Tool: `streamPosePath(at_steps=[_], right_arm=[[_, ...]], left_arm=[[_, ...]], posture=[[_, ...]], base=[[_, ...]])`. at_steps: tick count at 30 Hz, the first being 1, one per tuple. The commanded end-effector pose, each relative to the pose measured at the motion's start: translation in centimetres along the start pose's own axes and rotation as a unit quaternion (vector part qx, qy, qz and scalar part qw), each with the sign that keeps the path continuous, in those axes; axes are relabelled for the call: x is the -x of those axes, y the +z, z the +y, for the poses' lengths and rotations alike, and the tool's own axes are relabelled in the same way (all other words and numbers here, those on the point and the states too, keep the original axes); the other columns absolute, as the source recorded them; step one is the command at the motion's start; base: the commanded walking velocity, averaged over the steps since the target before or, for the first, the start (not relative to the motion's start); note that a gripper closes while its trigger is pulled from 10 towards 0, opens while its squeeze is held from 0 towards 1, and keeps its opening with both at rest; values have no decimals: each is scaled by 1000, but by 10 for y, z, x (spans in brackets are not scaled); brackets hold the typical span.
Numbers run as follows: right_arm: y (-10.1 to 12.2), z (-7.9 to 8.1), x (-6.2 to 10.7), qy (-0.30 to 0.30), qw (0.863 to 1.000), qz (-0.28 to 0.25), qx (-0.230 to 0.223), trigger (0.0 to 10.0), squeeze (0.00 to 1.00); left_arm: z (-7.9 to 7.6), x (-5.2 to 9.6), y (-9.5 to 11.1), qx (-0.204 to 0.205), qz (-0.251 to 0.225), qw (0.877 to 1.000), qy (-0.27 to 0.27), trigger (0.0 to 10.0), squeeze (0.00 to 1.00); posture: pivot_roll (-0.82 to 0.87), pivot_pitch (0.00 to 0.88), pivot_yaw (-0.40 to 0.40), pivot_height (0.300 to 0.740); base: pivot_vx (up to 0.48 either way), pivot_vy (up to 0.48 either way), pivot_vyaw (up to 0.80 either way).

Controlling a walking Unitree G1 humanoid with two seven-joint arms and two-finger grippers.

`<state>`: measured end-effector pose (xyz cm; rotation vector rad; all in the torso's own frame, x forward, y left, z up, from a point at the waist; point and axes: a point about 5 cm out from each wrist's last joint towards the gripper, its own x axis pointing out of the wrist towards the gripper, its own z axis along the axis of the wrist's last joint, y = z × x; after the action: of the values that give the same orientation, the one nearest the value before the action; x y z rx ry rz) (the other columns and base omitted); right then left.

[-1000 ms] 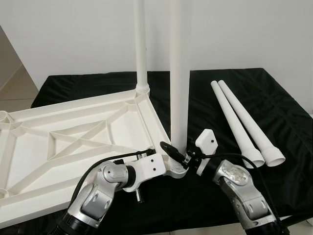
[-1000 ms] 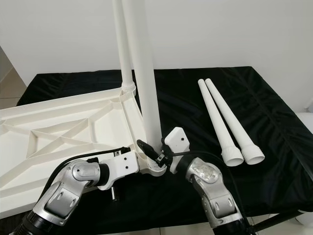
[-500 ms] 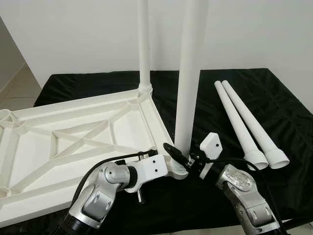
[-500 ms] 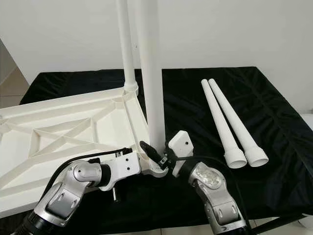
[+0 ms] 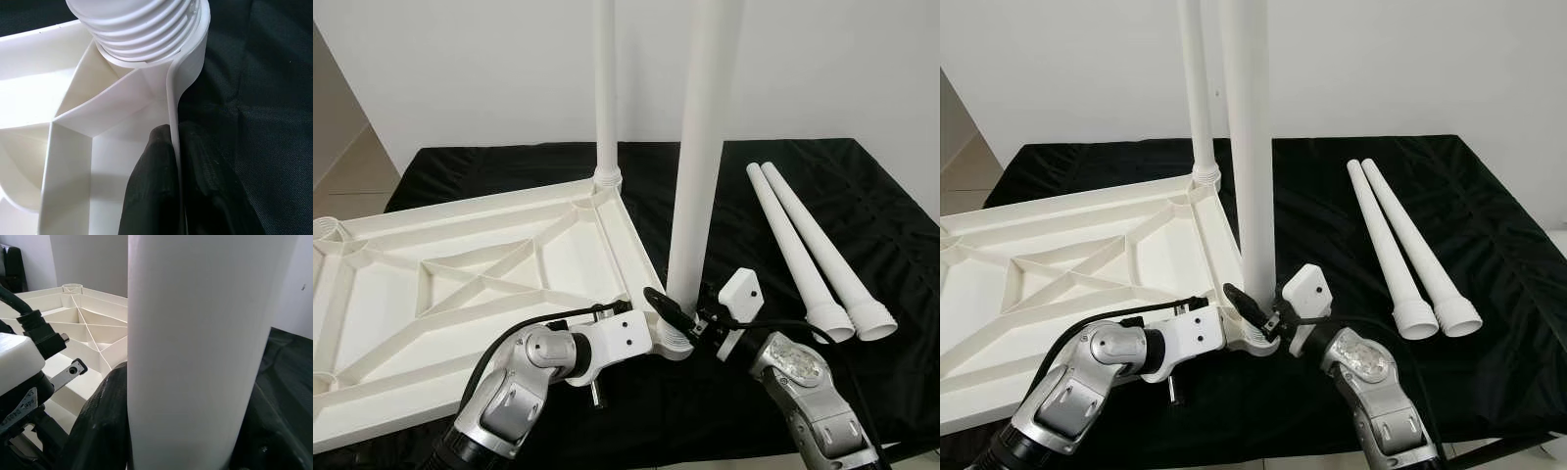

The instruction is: Building children table

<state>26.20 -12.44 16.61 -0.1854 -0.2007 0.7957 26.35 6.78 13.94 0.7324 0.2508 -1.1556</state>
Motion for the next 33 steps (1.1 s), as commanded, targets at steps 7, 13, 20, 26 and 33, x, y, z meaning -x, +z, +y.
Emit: streamPosePath(at_steps=[7,13,20,26,33], right_arm=[[-24,-23,22,-85,994,71,-15,10000,0],[-18,-18,18,-112,992,36,-36,10000,0],[-15,-11,10,-151,987,19,-47,10000,0],[-12,-3,3,-154,986,10,-54,10000,0],[-10,3,1,-152,987,8,-53,10000,0]], left_arm=[[1,3,-23,25,45,997,62,10000,0],[0,4,-23,27,44,997,64,10000,0],[0,3,-23,27,44,997,64,10000,0],[0,3,-22,28,44,997,64,10000,0],[0,3,-23,28,44,996,66,10000,0]], posture=[[-145,109,57,740],[-146,113,56,740],[-146,115,54,740],[-145,114,53,740],[-147,115,51,740]], base=[[0,0,0],[0,0,0],[0,0,0],[0,0,0],[0,0,0]])
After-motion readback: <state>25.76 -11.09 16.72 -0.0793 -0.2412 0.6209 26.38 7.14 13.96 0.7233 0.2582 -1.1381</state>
